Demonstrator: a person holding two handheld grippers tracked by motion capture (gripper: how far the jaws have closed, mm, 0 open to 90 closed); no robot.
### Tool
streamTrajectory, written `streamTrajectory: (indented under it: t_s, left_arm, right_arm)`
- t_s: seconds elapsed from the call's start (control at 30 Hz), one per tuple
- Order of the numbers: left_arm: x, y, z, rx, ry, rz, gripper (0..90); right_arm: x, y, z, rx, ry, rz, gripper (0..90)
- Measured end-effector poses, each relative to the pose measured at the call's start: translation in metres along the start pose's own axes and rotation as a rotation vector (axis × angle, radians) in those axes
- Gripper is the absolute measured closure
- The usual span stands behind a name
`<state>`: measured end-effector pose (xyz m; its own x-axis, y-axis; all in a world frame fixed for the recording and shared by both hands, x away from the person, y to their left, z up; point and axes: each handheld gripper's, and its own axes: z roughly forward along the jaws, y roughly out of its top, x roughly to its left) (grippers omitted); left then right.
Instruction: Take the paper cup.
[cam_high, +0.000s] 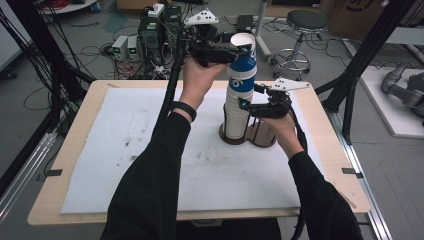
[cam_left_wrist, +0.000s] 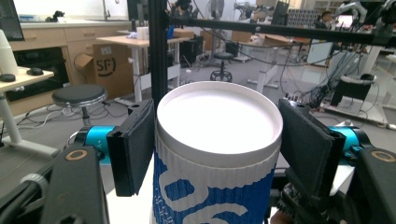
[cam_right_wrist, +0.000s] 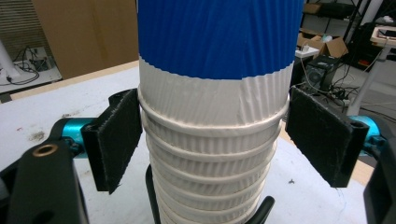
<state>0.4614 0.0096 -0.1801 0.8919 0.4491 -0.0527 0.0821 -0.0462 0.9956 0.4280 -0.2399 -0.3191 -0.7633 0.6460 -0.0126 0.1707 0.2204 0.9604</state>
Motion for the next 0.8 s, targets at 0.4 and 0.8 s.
streamTrajectory:
  t_s: [0.4,0.8]
  left_arm:
    - [0.001,0.007,-0.008,-0.057,0.005,-0.006,30.1]
    - [0.0,0.017,-0.033,-0.08,0.003,0.005,30.2]
  right_arm:
    - [0.0,0.0,-0.001,-0.001,-0.002,0.001,19.2]
    - [-0.001,0.0,-0.002,-0.004,0.001,0.003,19.1]
